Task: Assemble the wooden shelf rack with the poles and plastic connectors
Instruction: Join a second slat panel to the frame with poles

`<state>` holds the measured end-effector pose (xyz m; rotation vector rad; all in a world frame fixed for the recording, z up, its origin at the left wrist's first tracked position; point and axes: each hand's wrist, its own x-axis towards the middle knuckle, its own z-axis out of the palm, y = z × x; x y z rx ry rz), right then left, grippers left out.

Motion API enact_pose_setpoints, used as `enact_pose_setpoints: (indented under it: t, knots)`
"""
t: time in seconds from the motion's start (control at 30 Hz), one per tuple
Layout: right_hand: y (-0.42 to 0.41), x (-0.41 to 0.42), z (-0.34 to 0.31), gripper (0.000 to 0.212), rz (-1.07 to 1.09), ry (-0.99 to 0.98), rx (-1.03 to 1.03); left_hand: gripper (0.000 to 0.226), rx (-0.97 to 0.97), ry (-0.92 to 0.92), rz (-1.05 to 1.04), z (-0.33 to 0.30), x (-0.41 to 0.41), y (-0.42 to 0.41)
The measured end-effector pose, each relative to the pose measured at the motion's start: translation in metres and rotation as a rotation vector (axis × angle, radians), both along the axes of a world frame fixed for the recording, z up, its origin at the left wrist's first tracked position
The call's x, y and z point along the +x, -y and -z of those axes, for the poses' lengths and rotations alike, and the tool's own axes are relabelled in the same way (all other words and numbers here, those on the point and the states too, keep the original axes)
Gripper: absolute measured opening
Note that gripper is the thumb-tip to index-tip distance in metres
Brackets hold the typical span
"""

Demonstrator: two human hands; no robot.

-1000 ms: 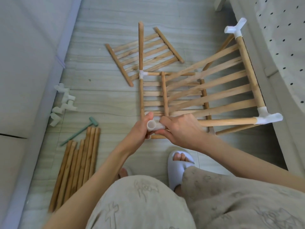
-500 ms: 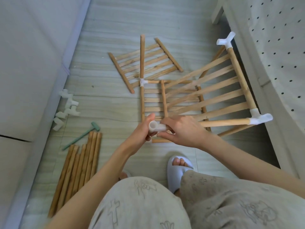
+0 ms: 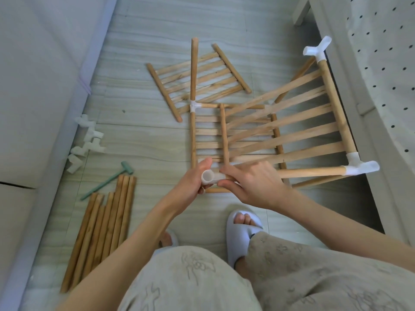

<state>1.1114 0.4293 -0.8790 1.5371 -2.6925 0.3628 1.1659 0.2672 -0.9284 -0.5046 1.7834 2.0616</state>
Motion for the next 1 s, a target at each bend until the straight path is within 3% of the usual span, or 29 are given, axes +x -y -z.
enact_pose_setpoints:
  t: [0.17,0.23,0.37,0.47,0.6,0.73,1.0]
  knots:
    - [0.005,-0.001,-0.006,0.037,0.059,0.112,0.141,0.047,-0.011,0.031,0.035,-0.008,0.0,0.007]
    - [0.008,-0.004,-0.013,0.04,0.09,0.263,0.208,0.054,-0.025,0.032,0.053,-0.013,0.002,0.011]
    - [0.011,-0.02,-0.02,0.032,0.227,0.685,0.136,0.084,-0.131,-0.03,0.106,-0.013,0.006,0.016]
    - [0.009,-0.056,-0.004,0.036,0.294,0.842,0.279,0.078,-0.04,-0.091,0.022,-0.009,0.008,0.016]
    - [0.007,-0.09,0.034,0.031,0.29,0.742,0.608,0.051,0.077,-0.122,-0.078,-0.003,0.007,0.014]
    - [0.009,-0.106,0.067,0.04,0.261,0.581,0.967,0.048,0.091,-0.075,-0.164,-0.001,0.004,0.008]
    - [0.014,-0.111,0.083,0.051,0.231,0.527,1.141,0.042,0.159,-0.101,-0.192,0.005,0.006,0.007]
